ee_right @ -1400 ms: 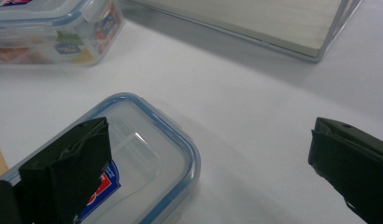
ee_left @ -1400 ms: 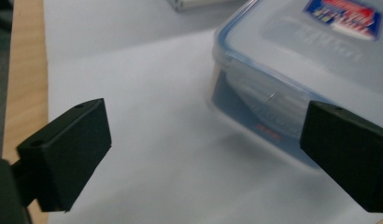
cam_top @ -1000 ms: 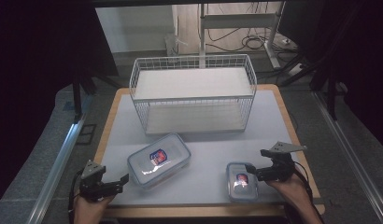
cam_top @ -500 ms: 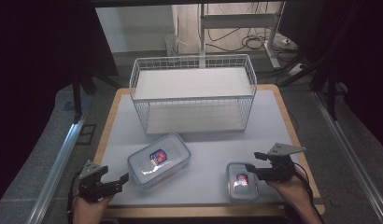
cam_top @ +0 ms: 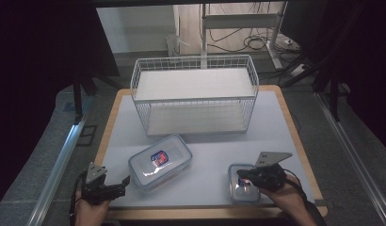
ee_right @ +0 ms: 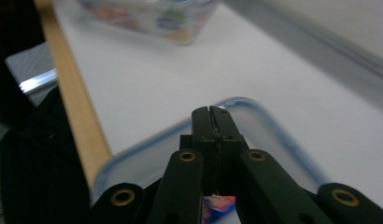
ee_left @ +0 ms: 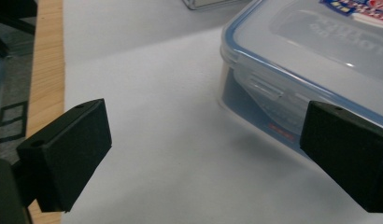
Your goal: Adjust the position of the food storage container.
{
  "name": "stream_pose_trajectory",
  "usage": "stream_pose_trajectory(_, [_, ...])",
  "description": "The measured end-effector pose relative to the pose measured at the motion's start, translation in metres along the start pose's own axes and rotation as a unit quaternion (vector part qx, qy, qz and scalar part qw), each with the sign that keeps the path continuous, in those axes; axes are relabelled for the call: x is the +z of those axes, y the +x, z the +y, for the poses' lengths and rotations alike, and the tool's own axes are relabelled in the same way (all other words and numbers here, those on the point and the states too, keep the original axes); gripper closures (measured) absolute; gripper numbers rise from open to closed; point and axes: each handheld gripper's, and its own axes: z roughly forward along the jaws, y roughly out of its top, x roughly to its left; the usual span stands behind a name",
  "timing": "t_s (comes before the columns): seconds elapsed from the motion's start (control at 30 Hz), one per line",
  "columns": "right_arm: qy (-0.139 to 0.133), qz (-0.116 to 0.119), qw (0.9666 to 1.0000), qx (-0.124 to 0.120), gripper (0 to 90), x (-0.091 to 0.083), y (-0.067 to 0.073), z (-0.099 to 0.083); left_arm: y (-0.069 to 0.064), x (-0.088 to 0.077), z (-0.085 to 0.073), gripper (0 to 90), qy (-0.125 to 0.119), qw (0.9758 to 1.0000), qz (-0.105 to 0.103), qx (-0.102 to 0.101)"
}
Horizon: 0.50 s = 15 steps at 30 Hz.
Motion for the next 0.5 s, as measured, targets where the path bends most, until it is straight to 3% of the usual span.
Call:
stream_pose_trajectory(0.17, [0.034, 0.026, 0.9983, -0.04, 89.5, 0.02, 0.025, 0.007, 0.001, 0.001, 0.0, 3.6, 0.012, 0.9999, 0.007, 0.006])
stream_pose_trajectory(0.27, [0.059, 0.022, 0.9959, -0.066, 89.5, 0.03, 0.035, 0.009, 0.0, 0.003, -0.001, 4.0, 0.018, 0.9996, 0.01, 0.018])
stream_pose_trajectory(0.4, [0.078, 0.012, 0.9936, -0.081, 89.6, 0.039, 0.04, 0.012, -0.001, 0.007, -0.003, 4.3, 0.03, 0.9989, 0.014, 0.032])
stream_pose_trajectory(0.5, [0.088, 0.011, 0.9931, -0.077, 89.7, 0.037, 0.038, 0.012, -0.001, 0.008, -0.003, 4.8, 0.032, 0.999, 0.007, 0.031])
